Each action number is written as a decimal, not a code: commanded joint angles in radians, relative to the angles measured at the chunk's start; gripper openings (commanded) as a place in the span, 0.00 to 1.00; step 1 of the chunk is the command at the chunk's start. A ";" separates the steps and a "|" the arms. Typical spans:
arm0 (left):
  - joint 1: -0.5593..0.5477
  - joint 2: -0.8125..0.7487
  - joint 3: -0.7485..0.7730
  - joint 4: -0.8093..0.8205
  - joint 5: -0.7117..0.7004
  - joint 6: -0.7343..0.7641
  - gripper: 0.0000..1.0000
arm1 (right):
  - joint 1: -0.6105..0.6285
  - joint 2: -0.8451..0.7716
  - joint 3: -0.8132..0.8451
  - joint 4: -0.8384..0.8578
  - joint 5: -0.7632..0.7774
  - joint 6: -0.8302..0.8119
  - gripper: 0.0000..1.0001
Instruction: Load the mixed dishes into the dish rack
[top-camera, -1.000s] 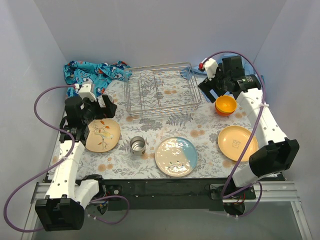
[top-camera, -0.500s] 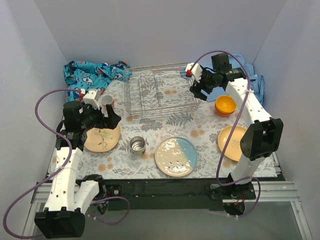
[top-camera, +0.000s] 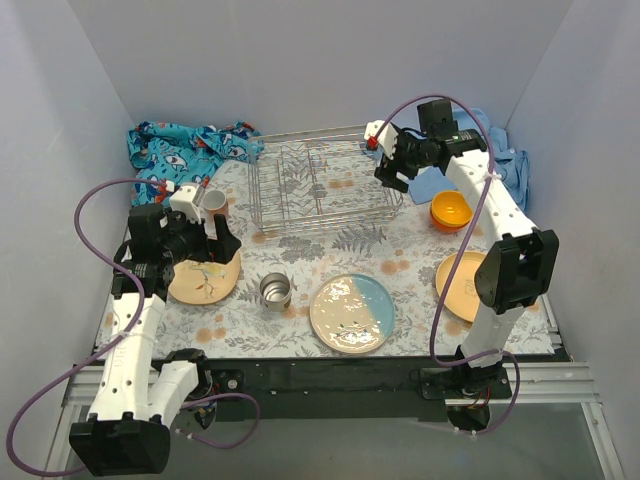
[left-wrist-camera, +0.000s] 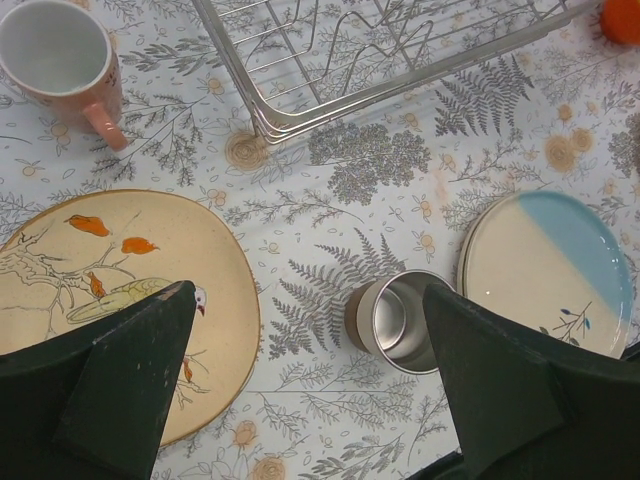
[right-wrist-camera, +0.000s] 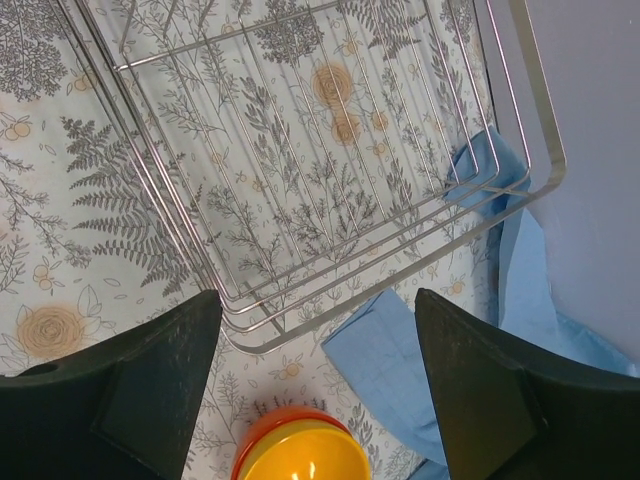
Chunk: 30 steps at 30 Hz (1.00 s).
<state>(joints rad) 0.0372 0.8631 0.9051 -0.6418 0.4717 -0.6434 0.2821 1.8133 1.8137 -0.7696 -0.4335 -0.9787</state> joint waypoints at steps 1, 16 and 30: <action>0.004 -0.021 0.014 -0.039 -0.025 0.039 0.98 | 0.003 -0.005 -0.013 -0.012 -0.063 -0.141 0.85; 0.046 -0.047 0.000 -0.064 -0.045 0.042 0.98 | 0.077 0.167 0.030 -0.220 -0.116 -0.410 0.78; 0.076 -0.029 0.026 -0.091 0.076 0.074 0.98 | 0.108 0.225 0.042 -0.280 -0.044 -0.362 0.12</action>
<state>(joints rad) 0.1089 0.8352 0.9051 -0.7002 0.4442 -0.6132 0.3756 2.0682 1.8305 -0.9916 -0.4927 -1.3815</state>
